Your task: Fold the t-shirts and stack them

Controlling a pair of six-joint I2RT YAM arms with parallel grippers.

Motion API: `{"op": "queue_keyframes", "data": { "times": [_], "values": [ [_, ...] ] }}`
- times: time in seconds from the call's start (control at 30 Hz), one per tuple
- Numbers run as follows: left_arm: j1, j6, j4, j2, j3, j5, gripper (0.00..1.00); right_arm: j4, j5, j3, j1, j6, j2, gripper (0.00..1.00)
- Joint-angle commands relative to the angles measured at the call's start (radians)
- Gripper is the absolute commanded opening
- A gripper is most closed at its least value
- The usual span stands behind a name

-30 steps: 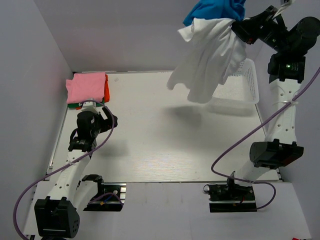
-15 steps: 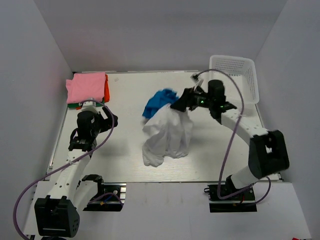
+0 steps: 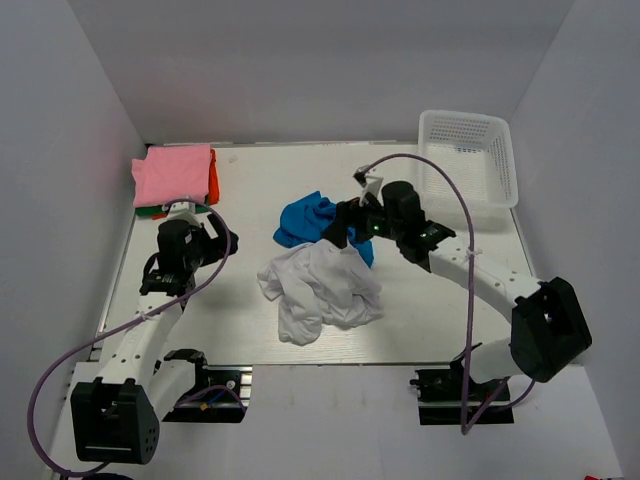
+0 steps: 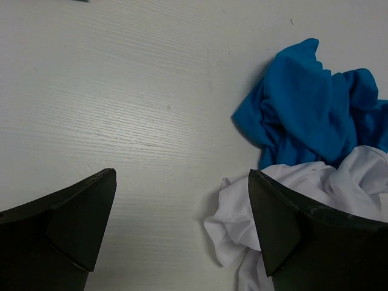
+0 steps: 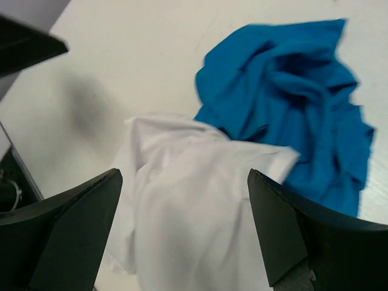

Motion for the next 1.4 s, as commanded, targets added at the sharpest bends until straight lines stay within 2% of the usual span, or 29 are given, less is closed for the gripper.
{"op": "queue_keyframes", "data": {
  "times": [0.0,0.03,0.2,0.37,0.53,0.7,0.77,0.83,0.87,0.9,0.97,1.1,1.2,1.27,1.37],
  "values": [
    [0.006,-0.003,0.001,0.009,0.025,0.026,1.0,-0.165,0.146,0.037,0.123,-0.1,-0.019,0.9],
    [0.006,-0.003,0.001,0.009,0.025,0.026,1.0,-0.183,0.181,0.034,0.195,-0.12,-0.015,0.9],
    [0.006,-0.012,-0.016,0.009,0.025,0.006,1.0,-0.313,0.269,0.005,0.344,-0.181,0.024,0.9],
    [0.006,-0.012,-0.007,0.0,0.025,0.006,1.0,-0.315,0.257,-0.022,0.435,-0.182,0.139,0.9],
    [0.006,-0.012,-0.03,0.0,0.025,-0.012,1.0,-0.228,0.221,-0.006,0.495,-0.18,0.246,0.9],
    [0.006,-0.012,-0.03,0.0,0.025,-0.012,1.0,-0.224,0.356,0.034,0.533,-0.14,0.386,0.88],
    [0.006,-0.012,-0.03,-0.009,0.025,-0.022,1.0,-0.229,0.373,0.05,0.533,-0.123,0.413,0.75],
    [0.006,-0.012,-0.039,-0.009,0.025,-0.022,1.0,-0.238,0.444,0.064,0.535,-0.087,0.413,0.2],
    [0.006,-0.012,-0.039,-0.018,0.025,-0.022,1.0,-0.249,0.465,0.066,0.535,-0.068,0.409,0.0],
    [0.006,-0.012,-0.039,-0.018,0.025,-0.022,1.0,-0.252,0.544,0.063,0.533,-0.054,0.374,0.0],
    [0.006,-0.012,-0.039,-0.027,0.025,-0.032,1.0,-0.238,0.547,0.057,0.53,-0.059,0.337,0.0],
    [0.006,-0.012,-0.039,-0.027,0.025,-0.032,1.0,-0.176,0.56,0.057,0.521,-0.091,0.1,0.0],
    [0.006,-0.012,-0.039,-0.027,0.025,-0.032,1.0,-0.117,0.6,0.061,0.495,-0.094,-0.014,0.0],
    [0.006,-0.012,-0.039,-0.027,0.025,-0.032,1.0,-0.033,0.712,0.06,0.457,-0.073,-0.103,0.0],
    [0.006,-0.012,-0.03,-0.018,0.025,-0.012,1.0,-0.019,0.827,0.132,0.4,-0.138,-0.136,0.0]
  ]
}}
